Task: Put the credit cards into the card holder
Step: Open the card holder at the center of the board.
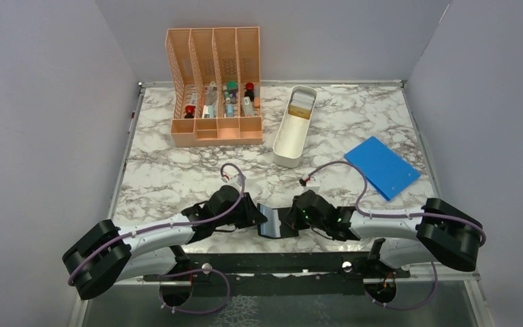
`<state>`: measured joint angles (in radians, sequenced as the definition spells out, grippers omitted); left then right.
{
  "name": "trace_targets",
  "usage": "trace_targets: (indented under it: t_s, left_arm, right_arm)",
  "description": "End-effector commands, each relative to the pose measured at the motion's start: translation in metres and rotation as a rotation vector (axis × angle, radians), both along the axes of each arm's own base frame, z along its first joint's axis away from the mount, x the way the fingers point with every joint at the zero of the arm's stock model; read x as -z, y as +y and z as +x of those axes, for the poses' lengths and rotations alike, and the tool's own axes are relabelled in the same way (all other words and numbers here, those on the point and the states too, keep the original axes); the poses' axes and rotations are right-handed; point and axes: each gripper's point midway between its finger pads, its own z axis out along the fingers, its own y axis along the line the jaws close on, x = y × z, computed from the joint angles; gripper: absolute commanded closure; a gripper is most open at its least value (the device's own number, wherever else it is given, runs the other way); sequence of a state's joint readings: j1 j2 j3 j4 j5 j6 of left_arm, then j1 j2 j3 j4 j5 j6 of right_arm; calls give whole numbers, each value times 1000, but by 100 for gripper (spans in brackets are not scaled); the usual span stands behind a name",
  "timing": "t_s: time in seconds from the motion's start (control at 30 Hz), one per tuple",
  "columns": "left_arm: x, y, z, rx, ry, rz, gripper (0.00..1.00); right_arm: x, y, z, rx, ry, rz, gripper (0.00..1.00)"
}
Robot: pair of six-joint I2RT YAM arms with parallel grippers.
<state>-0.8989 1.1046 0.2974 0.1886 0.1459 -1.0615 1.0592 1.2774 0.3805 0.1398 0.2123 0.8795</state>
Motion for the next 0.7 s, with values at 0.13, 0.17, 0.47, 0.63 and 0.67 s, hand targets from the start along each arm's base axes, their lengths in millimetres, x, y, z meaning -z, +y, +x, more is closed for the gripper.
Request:
trace_targets:
  t_s: [0.13, 0.17, 0.47, 0.63, 0.67]
  left_arm:
    - [-34, 1, 20, -59, -128, -34, 100]
    - [-38, 1, 22, -70, -134, -43, 100]
    - [-35, -2, 42, -84, -150, 25, 82]
    - [-27, -9, 42, -52, -105, 16, 73]
    - [-29, -11, 41, -45, -102, 11, 70]
  right_arm:
    - [2, 21, 15, -76, -38, -53, 94]
    - [0, 24, 17, -87, -46, -54, 94]
    - [-19, 40, 33, -120, -59, -65, 86]
    - [-22, 34, 30, -115, -55, -64, 78]
    - [-20, 31, 29, -113, -54, -70, 77]
